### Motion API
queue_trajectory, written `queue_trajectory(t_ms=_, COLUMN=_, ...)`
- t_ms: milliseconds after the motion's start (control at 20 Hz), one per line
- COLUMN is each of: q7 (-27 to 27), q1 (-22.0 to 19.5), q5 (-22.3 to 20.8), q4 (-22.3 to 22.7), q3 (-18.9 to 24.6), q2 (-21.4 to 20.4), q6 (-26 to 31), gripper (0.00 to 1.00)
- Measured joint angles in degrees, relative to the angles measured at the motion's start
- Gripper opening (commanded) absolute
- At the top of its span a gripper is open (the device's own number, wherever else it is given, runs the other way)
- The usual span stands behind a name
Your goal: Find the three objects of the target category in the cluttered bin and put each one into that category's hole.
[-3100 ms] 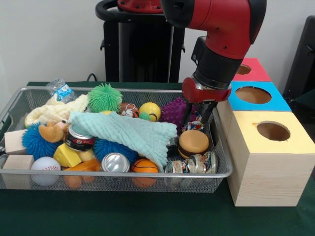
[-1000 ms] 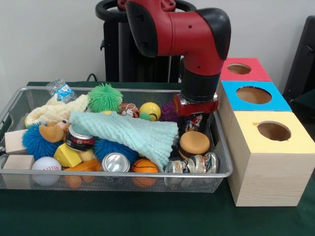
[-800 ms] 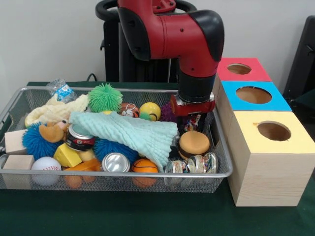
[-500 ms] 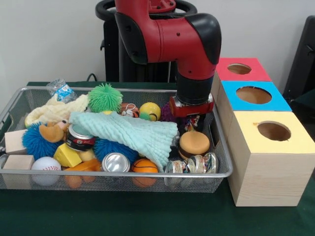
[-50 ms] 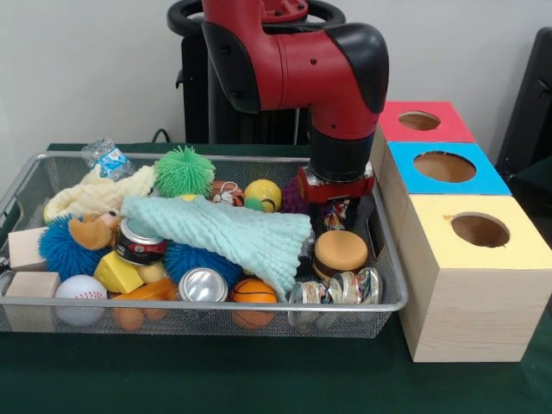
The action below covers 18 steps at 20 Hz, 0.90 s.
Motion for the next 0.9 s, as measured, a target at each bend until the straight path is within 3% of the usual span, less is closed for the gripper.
queue_trajectory(t_ms=50, q7=0.0, q1=-0.1, q5=0.0, q4=0.0, q3=0.3, q2=0.0, q6=0.4, gripper=1.00)
queue_trajectory(t_ms=100, q7=0.0, q1=-0.1, q5=0.0, q4=0.0, q3=0.6, q2=0.1, q6=0.7, gripper=0.00)
queue_trajectory(t_ms=450, q7=0.0, q1=-0.4, q5=0.0, q4=0.0, q3=1.4, q2=0.2, q6=4.0, gripper=0.00)
queue_trajectory(t_ms=900, q7=0.0, q1=-0.4, q5=0.0, q4=0.2, q3=1.6, q2=-0.1, q6=4.2, gripper=0.00)
